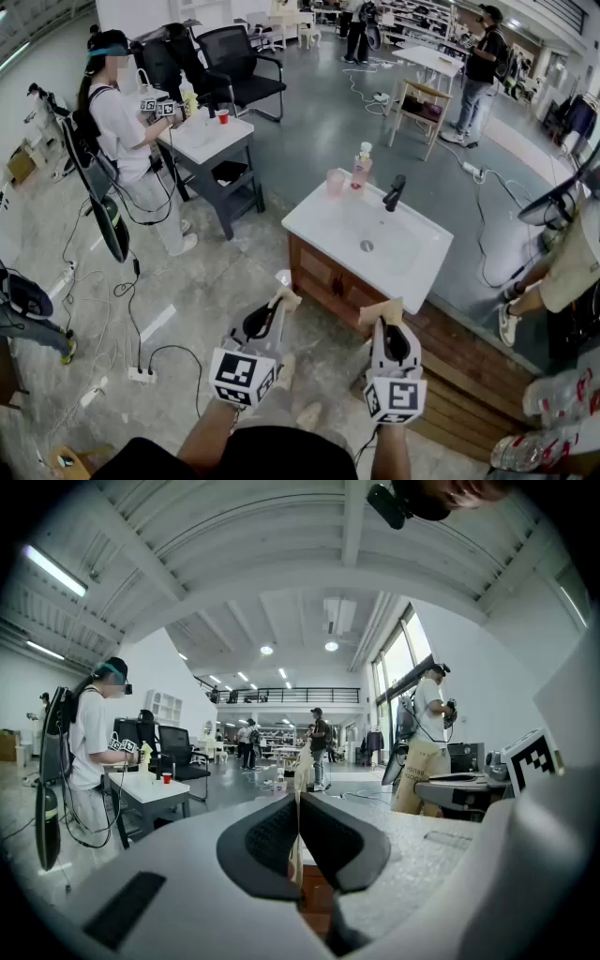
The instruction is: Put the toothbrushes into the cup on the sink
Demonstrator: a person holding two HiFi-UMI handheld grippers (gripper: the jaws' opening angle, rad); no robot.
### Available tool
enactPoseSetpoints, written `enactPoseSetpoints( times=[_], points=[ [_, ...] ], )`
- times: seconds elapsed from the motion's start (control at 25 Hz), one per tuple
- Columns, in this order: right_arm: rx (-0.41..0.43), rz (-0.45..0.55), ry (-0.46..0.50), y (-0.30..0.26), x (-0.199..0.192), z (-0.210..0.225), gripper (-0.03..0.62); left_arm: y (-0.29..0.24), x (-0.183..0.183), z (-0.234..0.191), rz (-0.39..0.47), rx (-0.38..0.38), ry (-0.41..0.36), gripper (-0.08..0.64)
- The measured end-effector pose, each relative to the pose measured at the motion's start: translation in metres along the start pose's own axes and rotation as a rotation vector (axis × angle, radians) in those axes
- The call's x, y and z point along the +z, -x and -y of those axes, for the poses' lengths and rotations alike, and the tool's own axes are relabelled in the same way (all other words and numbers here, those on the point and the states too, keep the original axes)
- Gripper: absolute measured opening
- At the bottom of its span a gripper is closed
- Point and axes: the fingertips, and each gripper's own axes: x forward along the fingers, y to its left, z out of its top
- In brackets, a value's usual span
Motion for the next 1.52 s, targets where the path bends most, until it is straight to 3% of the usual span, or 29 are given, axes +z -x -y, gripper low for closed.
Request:
enactPoseSetpoints(
  times=[0.56, 1.52],
  points=[
    [0.013, -0.018, -0.021, -0.051, -0.004, -0.001, 0.051, -0.042, -0.004, -0.03, -0.032, -0.009, 0.011, 0.006],
    [-0.004, -0.044, -0.03, -0.232, -0.003, 0.007, 0.051, -0.187, 0.005, -0.138, -0.062, -0.045, 0.035, 0.006]
  ],
)
